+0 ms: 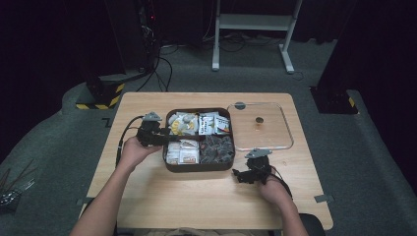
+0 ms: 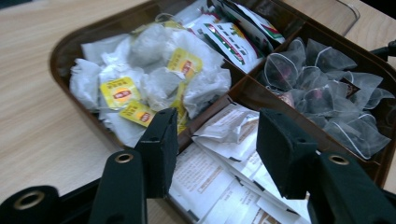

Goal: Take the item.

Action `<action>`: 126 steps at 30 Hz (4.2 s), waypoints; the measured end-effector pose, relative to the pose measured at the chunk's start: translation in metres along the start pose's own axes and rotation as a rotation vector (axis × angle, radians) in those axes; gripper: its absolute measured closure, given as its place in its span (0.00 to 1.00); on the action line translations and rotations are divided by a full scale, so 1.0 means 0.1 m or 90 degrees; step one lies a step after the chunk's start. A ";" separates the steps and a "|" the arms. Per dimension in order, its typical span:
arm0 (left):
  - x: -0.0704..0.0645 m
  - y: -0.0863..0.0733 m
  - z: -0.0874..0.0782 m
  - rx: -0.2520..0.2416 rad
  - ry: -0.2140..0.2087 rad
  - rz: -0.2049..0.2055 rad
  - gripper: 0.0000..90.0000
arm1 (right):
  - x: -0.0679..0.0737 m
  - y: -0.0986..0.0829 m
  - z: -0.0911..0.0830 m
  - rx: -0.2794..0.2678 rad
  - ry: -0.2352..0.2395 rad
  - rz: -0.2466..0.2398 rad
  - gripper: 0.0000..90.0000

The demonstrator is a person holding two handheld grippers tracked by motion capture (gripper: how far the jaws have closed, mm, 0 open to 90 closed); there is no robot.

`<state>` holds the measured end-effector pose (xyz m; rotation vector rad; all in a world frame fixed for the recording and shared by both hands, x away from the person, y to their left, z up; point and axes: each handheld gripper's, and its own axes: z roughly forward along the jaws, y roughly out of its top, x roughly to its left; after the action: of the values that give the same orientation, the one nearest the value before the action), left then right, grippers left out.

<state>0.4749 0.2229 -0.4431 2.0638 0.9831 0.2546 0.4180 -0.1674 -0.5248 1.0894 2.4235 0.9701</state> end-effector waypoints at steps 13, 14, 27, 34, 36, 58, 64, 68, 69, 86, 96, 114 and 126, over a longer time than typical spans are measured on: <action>-0.11 0.08 0.17 0.015 0.033 0.053 0.63 | 0.00 0.00 0.00 -0.001 -0.002 0.001 0.09; -0.11 0.09 0.17 0.008 0.023 0.041 0.62 | 0.00 -0.01 -0.01 0.000 -0.002 0.003 0.09; -0.17 0.08 0.41 0.063 -0.015 0.068 0.68 | 0.03 -0.05 -0.05 -0.001 -0.002 -0.003 0.10; -0.18 0.08 0.50 0.087 -0.010 0.082 0.67 | 0.04 -0.07 -0.07 -0.002 0.002 -0.007 0.10; -0.18 0.07 0.51 0.090 -0.008 0.086 0.70 | 0.05 -0.08 -0.08 -0.001 0.001 -0.007 0.10; -0.04 0.05 0.50 0.099 0.001 0.068 0.92 | 0.05 -0.09 -0.09 -0.002 0.002 -0.008 0.10; -0.03 0.05 0.48 0.096 -0.018 0.055 0.97 | 0.05 -0.09 -0.09 -0.002 0.002 -0.009 0.10; -0.02 0.06 0.44 0.088 -0.029 0.044 0.97 | 0.05 -0.09 -0.09 -0.002 0.002 -0.008 0.10; -0.02 0.06 0.43 0.087 -0.032 0.041 0.97 | 0.06 -0.09 -0.09 -0.002 0.002 -0.007 0.10; -0.01 0.10 0.24 0.058 -0.053 0.009 0.98 | 0.05 -0.08 -0.08 -0.002 0.004 -0.009 0.10; 0.00 0.11 0.11 0.041 -0.047 0.002 0.98 | 0.05 -0.07 -0.07 -0.001 0.006 -0.011 0.09; 0.13 -0.02 -0.17 0.012 -0.033 -0.049 0.98 | 0.02 -0.01 -0.01 0.000 0.013 -0.014 0.09; 0.22 -0.10 -0.35 -0.006 -0.006 -0.064 0.98 | 0.02 0.00 0.00 -0.001 0.013 -0.014 0.09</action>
<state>0.4669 0.2629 -0.4311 1.9982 1.0750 0.1961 0.4164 -0.1661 -0.5248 1.0551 2.4455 0.9795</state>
